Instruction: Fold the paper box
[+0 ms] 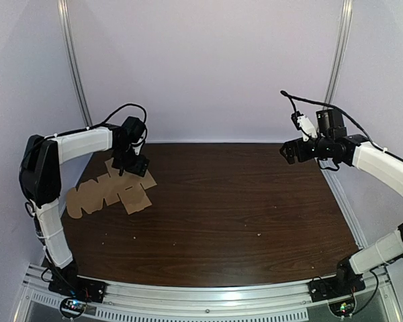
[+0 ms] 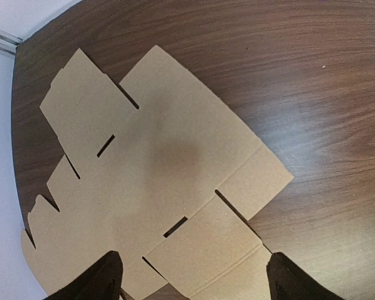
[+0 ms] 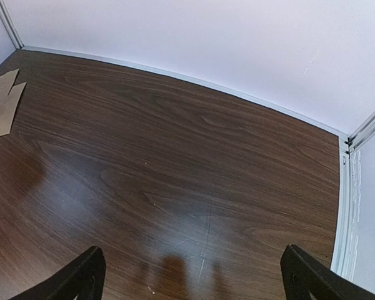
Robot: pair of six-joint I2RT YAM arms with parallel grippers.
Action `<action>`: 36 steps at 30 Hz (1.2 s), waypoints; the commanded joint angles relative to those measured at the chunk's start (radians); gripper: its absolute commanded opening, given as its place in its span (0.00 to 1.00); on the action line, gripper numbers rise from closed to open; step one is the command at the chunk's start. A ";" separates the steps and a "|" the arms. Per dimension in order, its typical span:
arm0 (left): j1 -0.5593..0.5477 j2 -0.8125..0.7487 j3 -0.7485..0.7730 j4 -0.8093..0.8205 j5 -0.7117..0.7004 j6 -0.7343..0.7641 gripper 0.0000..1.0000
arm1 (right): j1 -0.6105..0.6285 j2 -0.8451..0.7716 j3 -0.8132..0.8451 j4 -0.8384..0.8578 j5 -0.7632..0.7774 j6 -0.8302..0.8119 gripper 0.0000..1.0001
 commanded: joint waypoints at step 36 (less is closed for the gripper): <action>-0.171 0.304 0.010 -0.033 0.407 -0.215 0.50 | 0.008 0.024 0.045 -0.137 -0.106 -0.089 1.00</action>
